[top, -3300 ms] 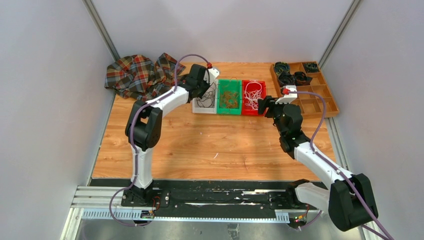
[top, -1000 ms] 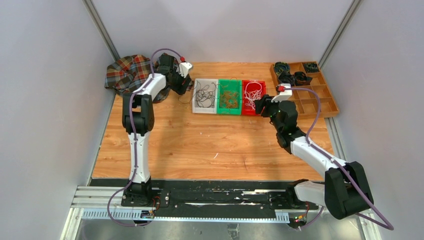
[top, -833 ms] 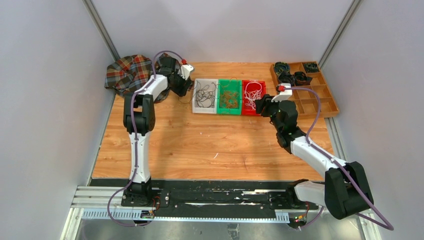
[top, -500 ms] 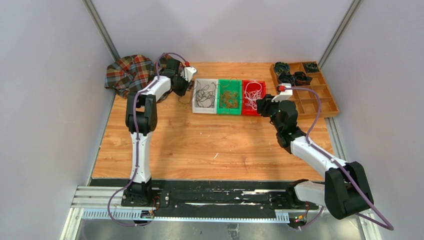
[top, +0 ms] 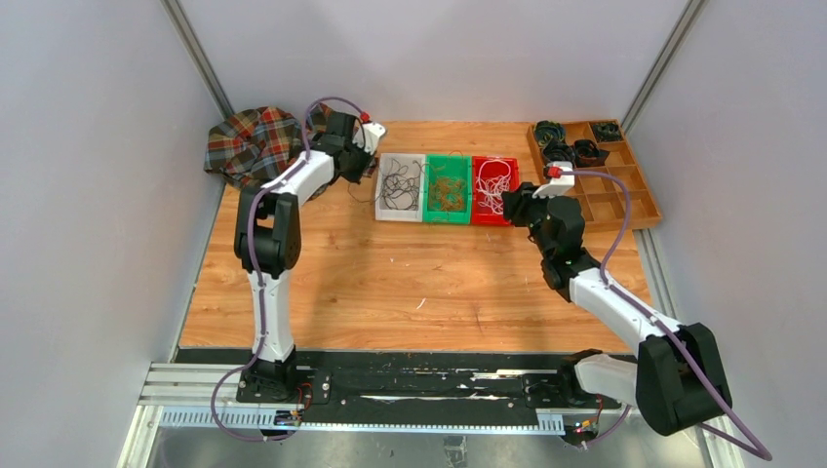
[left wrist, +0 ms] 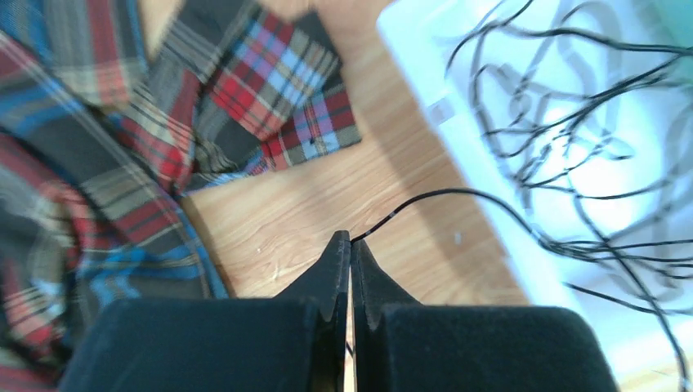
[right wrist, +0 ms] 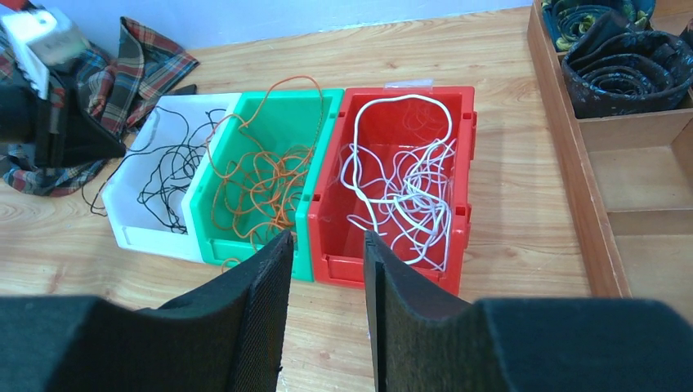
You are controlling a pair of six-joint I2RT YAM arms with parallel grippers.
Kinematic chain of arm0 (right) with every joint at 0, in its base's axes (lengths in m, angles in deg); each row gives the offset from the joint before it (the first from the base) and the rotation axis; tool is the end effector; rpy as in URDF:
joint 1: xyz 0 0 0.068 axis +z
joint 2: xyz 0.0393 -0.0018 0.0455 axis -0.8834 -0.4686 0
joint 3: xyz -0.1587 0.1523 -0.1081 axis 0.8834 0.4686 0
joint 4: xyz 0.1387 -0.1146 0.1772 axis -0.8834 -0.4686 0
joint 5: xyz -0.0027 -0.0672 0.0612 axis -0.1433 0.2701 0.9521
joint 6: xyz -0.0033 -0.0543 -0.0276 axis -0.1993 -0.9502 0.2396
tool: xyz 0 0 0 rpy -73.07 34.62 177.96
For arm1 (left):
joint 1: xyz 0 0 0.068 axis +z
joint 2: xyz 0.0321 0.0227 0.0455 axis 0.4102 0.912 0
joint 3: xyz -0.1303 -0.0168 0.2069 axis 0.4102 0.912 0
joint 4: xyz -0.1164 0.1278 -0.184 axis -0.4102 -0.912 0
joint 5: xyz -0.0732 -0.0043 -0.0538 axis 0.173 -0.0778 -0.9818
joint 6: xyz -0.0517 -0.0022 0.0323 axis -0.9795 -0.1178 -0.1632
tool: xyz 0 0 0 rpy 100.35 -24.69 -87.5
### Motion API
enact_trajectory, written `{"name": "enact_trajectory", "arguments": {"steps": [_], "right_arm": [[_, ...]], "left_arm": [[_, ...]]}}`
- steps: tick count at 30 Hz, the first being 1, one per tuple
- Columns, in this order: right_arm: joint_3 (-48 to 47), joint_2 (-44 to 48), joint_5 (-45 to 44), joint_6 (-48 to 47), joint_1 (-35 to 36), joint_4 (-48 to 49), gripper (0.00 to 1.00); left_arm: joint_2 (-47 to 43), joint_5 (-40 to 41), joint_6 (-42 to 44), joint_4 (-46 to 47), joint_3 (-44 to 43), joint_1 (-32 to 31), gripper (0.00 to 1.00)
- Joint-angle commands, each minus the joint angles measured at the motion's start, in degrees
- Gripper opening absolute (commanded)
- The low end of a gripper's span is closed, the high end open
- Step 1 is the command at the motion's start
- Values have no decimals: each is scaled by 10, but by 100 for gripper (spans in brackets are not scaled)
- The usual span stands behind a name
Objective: Untangle the cables
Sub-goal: Reset both arms
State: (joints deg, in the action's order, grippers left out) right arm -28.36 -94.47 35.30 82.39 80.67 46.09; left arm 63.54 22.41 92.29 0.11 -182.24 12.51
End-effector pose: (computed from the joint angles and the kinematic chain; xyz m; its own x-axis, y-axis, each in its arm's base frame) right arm 0.2637 0.0862 0.2454 -0.1129 0.2686 -0.9566 -0.2450 0.9255 0.2888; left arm 0.4580 -0.1016 0.1635 -0.5921 0.4968 -0.6345 0.5482 0.8254 0.1346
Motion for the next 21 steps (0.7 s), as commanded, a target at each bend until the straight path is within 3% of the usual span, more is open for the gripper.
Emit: {"name": "enact_trajectory", "arguments": {"steps": [1, 8, 15, 21], "right_arm": [[-3, 19, -11, 11, -5, 4, 37], [20, 49, -24, 9, -5, 1, 38], [37, 84, -40, 0, -8, -11, 39], [43, 91, -42, -2, -10, -18, 39]], "left_arm": [[-98, 31, -37, 53, 13, -42, 1], [-116, 92, -1, 63, 19, -106, 1], [-61, 154, 47, 64, -12, -148, 1], [-5, 143, 49, 53, -53, -158, 1]]}}
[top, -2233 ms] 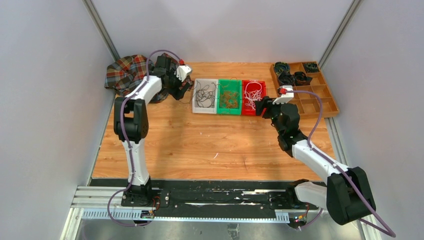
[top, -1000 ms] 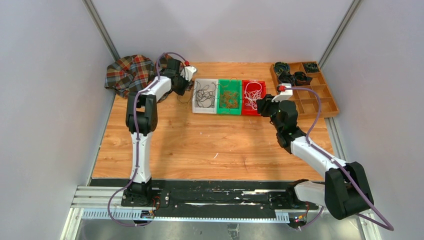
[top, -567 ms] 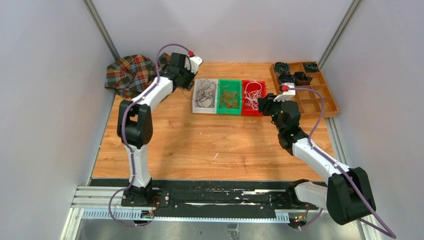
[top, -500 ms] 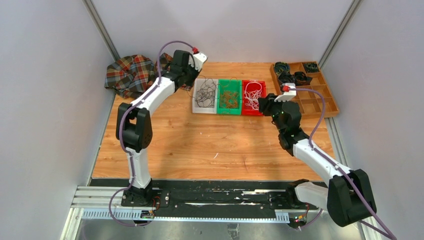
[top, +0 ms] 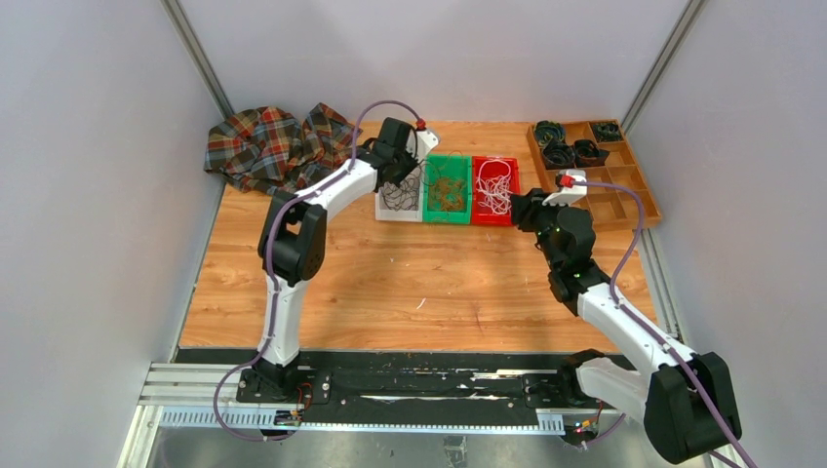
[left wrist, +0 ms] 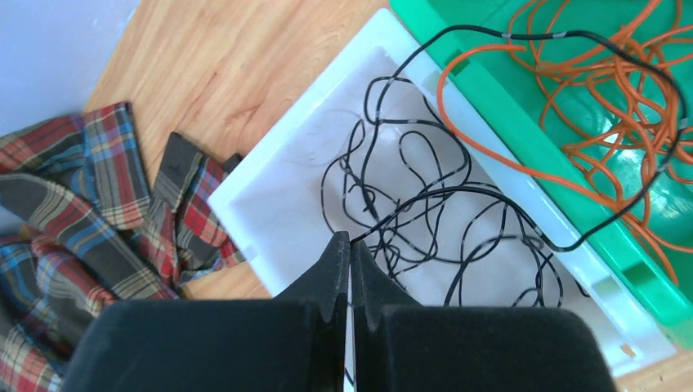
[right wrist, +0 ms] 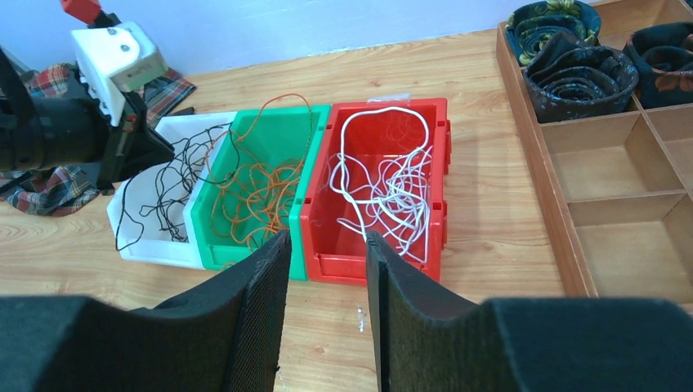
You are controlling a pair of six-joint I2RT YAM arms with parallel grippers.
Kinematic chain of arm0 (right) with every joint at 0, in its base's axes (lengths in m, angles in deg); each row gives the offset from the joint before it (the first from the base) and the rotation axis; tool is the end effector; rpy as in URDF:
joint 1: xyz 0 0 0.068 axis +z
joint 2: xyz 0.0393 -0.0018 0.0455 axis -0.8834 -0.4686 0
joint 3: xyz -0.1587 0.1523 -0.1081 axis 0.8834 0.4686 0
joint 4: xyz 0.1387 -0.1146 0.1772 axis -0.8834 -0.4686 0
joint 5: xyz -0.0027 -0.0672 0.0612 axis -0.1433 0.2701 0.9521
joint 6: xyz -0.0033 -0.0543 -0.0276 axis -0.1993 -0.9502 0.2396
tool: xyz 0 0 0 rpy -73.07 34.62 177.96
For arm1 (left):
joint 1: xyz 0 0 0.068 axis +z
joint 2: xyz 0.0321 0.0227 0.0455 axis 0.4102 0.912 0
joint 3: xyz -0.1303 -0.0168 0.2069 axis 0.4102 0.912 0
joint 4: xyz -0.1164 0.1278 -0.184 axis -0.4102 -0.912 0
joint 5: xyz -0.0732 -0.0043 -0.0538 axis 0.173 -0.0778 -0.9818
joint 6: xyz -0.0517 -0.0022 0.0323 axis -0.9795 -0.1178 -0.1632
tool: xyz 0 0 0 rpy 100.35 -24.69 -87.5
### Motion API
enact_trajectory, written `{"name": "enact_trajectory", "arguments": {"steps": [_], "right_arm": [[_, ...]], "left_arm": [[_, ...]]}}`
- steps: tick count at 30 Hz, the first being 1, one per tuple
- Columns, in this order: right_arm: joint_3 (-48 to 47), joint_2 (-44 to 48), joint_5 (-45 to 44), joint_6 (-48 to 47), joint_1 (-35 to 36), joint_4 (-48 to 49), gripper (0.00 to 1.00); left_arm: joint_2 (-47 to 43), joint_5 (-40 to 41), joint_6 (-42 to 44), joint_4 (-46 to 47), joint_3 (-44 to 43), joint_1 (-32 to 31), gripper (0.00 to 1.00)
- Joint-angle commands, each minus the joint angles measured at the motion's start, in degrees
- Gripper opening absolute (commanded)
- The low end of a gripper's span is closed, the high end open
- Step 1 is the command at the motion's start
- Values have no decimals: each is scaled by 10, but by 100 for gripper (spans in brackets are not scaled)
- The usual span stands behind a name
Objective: Untangle the cables
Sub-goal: Reset both arms
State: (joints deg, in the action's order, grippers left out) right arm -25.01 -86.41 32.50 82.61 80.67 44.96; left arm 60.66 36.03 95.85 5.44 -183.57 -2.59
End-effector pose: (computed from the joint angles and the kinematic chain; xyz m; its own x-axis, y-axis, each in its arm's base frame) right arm 0.2418 0.0765 0.2570 -0.0433 0.2948 -0.9546 -0.2167 0.9300 0.2970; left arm 0.4274 -0.2111 0.2014 -0.3621 0.6592 -0.6590 0.5969 0.7070 0.3793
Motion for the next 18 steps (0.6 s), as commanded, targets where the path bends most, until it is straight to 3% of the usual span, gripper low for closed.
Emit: {"name": "enact_trajectory", "arguments": {"steps": [1, 5, 7, 10, 13, 15, 18], "right_arm": [[10, 10, -14, -5, -10, -8, 39], [7, 8, -17, -11, -10, -13, 40], [-1, 5, -16, -14, -10, -18, 41], [-18, -1, -16, -19, -11, -28, 46], [-35, -9, -17, -21, -11, -32, 51], [-48, -15, -16, -24, -11, -36, 53], [-69, -19, -14, -26, -11, -44, 55]], "left_arm": [[32, 5, 11, -3, -48, -7, 1], [58, -12, 7, -29, -78, -8, 1], [57, -1, 6, -38, -89, -7, 11], [32, -4, 25, -42, -76, -3, 40], [11, -44, 30, -84, -89, 10, 84], [3, -50, 42, -112, -104, 15, 98], [-9, -55, 61, -143, -119, 20, 98]]}}
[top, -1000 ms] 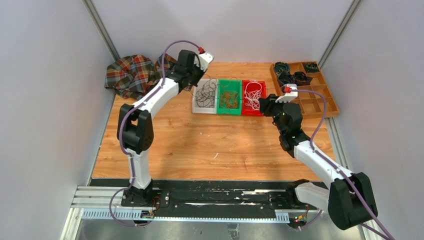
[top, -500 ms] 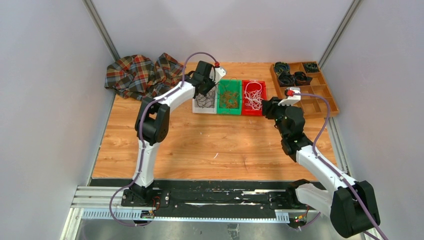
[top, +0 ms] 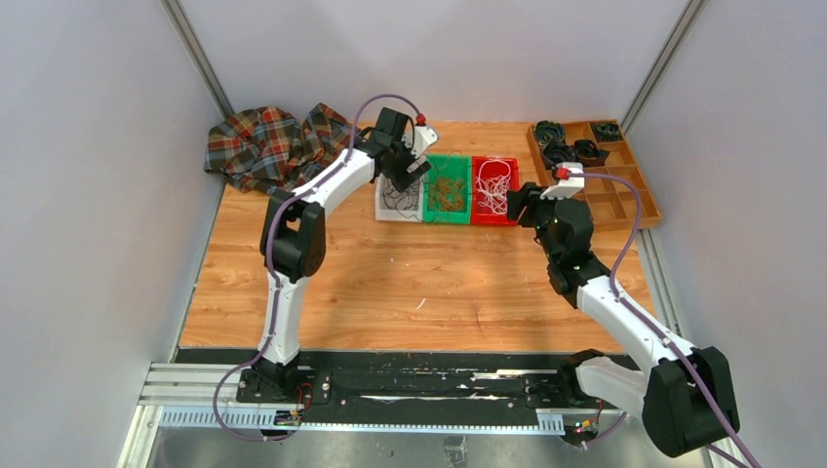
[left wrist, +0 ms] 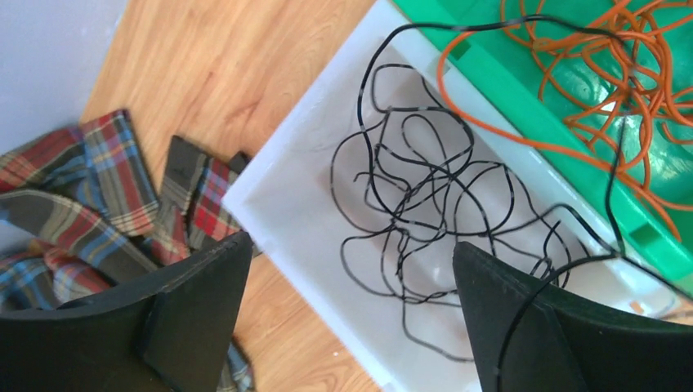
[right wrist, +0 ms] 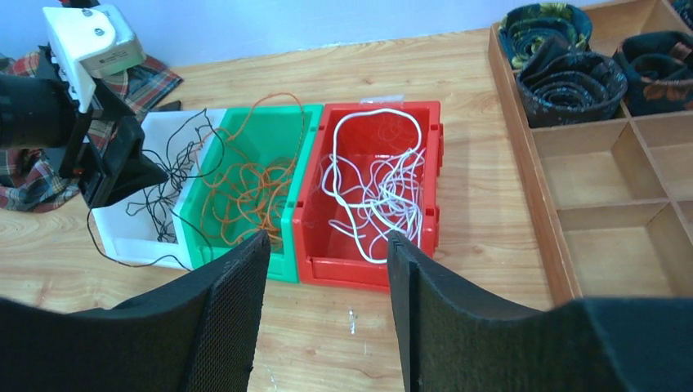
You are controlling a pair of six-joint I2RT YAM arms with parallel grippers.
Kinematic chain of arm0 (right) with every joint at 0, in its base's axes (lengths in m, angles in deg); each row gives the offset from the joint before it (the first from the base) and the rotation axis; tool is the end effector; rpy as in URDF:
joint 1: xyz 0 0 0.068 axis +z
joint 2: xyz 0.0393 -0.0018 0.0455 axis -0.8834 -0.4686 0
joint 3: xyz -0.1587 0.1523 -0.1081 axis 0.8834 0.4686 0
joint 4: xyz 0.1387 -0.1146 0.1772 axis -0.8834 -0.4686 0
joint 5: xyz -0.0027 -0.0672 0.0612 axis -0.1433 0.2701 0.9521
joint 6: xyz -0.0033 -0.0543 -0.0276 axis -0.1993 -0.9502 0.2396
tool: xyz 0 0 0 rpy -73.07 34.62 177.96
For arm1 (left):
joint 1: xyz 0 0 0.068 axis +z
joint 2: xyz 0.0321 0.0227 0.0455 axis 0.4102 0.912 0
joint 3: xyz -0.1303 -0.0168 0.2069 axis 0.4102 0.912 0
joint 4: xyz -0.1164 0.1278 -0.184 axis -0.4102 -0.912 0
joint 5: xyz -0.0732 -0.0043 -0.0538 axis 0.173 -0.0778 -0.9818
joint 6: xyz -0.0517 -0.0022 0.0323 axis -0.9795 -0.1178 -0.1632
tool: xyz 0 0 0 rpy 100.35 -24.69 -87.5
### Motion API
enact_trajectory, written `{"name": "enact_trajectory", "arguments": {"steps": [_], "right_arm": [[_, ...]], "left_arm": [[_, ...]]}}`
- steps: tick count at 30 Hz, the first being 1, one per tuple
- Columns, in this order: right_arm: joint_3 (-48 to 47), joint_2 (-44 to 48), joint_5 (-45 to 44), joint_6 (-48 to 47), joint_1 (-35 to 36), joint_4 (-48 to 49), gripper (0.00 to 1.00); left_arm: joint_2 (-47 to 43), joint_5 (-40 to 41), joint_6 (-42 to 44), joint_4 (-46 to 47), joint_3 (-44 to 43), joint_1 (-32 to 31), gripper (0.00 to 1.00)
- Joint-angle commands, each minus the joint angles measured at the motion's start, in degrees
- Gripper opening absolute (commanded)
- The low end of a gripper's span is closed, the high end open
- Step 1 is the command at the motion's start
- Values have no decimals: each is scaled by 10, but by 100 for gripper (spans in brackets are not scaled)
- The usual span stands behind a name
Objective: Untangle the cables
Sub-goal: Reset both arms
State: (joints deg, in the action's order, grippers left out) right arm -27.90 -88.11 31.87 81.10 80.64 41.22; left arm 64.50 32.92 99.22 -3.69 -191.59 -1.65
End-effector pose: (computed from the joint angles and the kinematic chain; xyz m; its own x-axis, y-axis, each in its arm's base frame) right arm 0.2489 0.0782 0.2601 -0.0751 0.2571 -0.9634 -0.1955 0.9436 0.2671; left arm 0.4368 -0.2098 0.2025 -0.3680 0.7108 -0.5994 0.6690 0.6501 0.3603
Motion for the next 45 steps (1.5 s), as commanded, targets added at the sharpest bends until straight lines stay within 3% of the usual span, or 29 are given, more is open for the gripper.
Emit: {"name": "enact_trajectory", "arguments": {"steps": [1, 8, 13, 20, 23, 26, 28, 33, 35, 39, 42, 45], "right_arm": [[-47, -2, -5, -12, -11, -8, 55], [-85, 1, 7, -29, -11, -44, 56], [-89, 3, 11, -26, -11, -47, 56], [-83, 2, 16, -11, -11, -47, 57], [-71, 13, 2, -19, -11, -44, 62], [-52, 21, -46, -35, -11, -41, 76], [-32, 27, -120, -51, -11, -42, 79], [27, 31, -388, -127, -14, -20, 82], [41, 19, -458, -140, -25, -18, 83], [135, 47, -435, -102, -82, 51, 82], [177, 64, -387, -65, -135, 47, 83], [197, 40, -393, -59, -151, 57, 83]], "left_arm": [[-49, -27, 29, -65, -48, 12, 98], [-62, -68, 31, -177, -150, 43, 98], [-105, -92, 74, -198, -128, 60, 98], [-132, -271, 33, -249, -100, 64, 98], [-139, -313, -29, -249, -110, 92, 98], [-159, -305, -85, -249, -92, 144, 98], [-202, -280, -109, -212, -21, 186, 98], [-421, -253, -151, 23, 339, 267, 98], [-484, -242, -151, 88, 465, 289, 98], [-547, -237, -197, 235, 633, 312, 98], [-554, -234, -221, 330, 716, 313, 98], [-550, -220, -219, 420, 774, 313, 98]]}}
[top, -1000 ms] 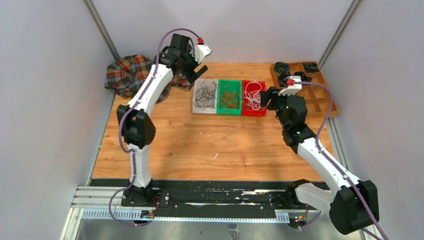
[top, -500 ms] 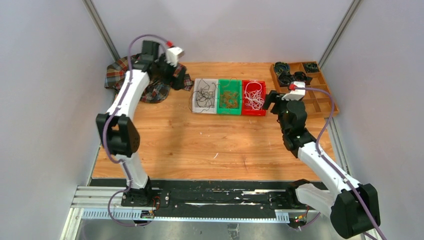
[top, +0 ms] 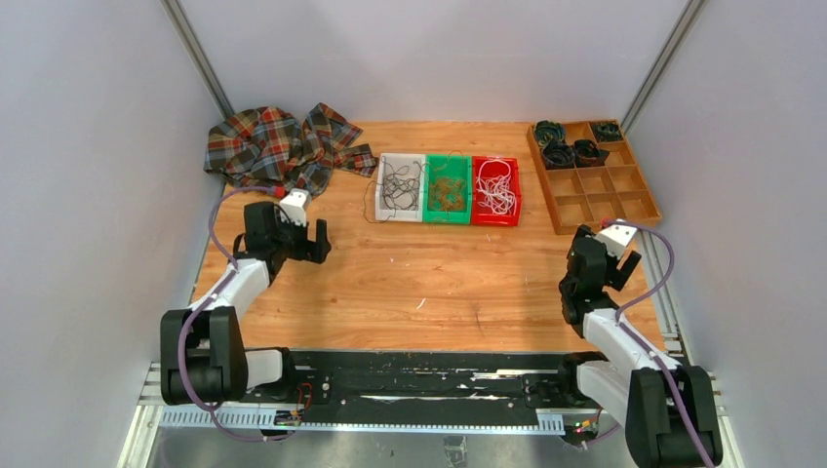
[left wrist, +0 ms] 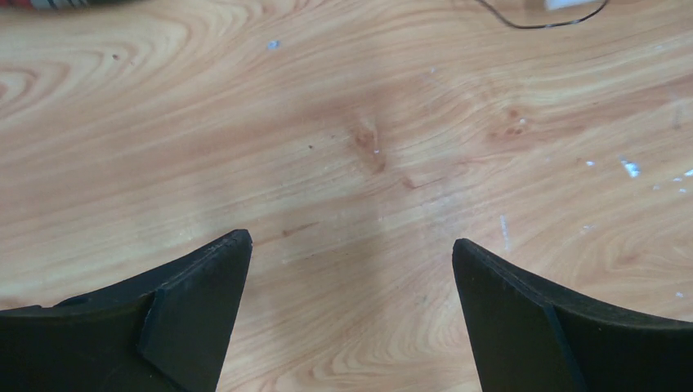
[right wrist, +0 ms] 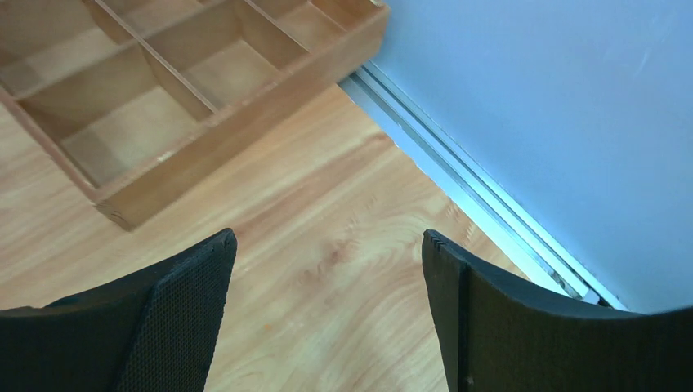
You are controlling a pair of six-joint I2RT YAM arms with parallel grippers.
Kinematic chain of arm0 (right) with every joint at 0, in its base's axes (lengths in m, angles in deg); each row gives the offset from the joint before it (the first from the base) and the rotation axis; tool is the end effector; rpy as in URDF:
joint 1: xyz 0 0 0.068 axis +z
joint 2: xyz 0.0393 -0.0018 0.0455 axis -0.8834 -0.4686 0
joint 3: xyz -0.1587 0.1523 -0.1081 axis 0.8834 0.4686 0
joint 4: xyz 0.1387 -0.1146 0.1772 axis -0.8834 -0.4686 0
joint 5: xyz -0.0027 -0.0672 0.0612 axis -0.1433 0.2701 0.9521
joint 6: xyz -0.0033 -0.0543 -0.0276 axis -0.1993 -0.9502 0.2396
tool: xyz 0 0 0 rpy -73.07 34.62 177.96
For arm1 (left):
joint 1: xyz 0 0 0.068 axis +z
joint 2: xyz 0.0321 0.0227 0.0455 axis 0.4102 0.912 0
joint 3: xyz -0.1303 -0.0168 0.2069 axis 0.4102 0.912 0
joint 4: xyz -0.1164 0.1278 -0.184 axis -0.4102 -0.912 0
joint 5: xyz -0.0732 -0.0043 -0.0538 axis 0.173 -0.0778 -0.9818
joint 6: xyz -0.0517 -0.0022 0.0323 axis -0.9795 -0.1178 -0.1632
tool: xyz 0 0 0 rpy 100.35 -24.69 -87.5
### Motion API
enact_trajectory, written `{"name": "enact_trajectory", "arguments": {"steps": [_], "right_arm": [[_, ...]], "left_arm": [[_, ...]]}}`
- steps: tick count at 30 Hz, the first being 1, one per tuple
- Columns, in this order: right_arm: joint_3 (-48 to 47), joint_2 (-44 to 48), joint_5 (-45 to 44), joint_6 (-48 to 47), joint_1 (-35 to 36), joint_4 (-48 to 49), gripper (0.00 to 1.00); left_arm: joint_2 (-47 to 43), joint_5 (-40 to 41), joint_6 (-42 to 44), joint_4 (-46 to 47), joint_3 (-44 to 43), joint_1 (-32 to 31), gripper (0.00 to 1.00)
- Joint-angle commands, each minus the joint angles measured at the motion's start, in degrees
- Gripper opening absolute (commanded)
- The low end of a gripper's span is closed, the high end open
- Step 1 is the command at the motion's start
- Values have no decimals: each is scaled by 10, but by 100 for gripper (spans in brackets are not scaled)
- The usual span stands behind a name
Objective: Untangle the cables
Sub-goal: Reset both arms
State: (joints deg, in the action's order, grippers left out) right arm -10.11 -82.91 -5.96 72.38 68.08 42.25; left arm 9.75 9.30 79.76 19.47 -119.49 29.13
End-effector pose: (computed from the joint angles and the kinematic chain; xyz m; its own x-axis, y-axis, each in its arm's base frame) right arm 0.2116 -0.0098 0.1776 -0.1453 0.0712 -0.9868 0.6254 0.7795 -0.0358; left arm 0.2614 0.0058 0.1746 -0.5987 0.0979 -0.7949 0.2977 0.9486 -0.1074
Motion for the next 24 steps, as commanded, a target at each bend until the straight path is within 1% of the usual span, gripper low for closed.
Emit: {"name": "enact_trajectory", "arguments": {"steps": [1, 5, 8, 11, 13, 14, 17, 19, 20, 21, 22, 23, 24], "right_arm": [[20, -22, -4, 28, -27, 52, 83], [29, -67, 20, 10, -28, 100, 83], [36, -91, 46, -6, -34, 145, 83], [33, -109, 97, 10, -47, 159, 81], [40, -138, 114, 11, -49, 193, 79], [39, -151, 131, -7, -49, 222, 78], [18, -166, 180, -31, -49, 199, 77], [24, -168, 224, -45, -48, 219, 78], [31, -169, 238, -56, -43, 234, 78], [38, -174, 255, -72, -33, 257, 78], [50, -191, 269, -90, -19, 289, 78], [75, -232, 264, -119, -7, 399, 80], [94, -292, 225, -152, 11, 503, 82]], "left_arm": [[1, 24, -25, 217, 68, 5, 98], [14, 47, -29, 319, 119, 5, 98], [9, 53, -44, 351, 135, 5, 98], [10, 52, -57, 394, 150, 5, 98], [16, 63, -65, 435, 160, 5, 98], [20, 70, -74, 457, 166, 5, 98], [62, 57, -92, 588, 200, 1, 98], [45, 82, -72, 563, 207, -14, 98], [40, 92, -62, 584, 224, -23, 98], [42, 98, -42, 614, 248, -34, 98], [62, 105, -41, 706, 284, -45, 98], [85, 111, -43, 796, 310, -51, 98], [88, 116, -44, 820, 315, -54, 98]]}}
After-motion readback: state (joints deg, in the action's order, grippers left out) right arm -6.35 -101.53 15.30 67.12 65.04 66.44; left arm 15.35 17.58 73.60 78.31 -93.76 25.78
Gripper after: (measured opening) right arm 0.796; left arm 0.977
